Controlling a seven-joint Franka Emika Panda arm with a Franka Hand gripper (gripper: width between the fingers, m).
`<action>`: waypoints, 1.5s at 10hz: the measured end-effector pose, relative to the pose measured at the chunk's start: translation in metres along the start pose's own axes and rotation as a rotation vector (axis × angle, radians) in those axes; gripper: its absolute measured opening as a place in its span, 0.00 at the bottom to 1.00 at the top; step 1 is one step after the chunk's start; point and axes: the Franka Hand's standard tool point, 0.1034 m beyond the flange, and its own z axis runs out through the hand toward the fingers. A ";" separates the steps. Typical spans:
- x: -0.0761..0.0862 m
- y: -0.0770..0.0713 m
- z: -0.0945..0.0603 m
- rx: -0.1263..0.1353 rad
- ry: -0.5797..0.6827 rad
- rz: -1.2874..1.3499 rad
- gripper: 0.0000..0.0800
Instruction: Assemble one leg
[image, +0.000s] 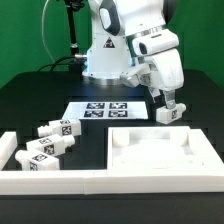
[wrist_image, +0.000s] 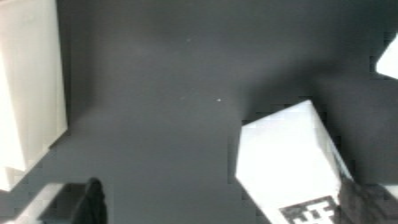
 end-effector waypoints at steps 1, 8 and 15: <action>0.000 0.000 0.000 0.000 0.000 0.060 0.81; 0.025 0.032 -0.014 -0.045 -0.028 0.929 0.81; 0.031 0.026 -0.020 0.000 -0.090 1.754 0.81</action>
Offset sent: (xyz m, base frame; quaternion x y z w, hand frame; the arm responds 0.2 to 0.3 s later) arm 0.0167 0.0020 0.0201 -0.0586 -0.0766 0.3370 0.9365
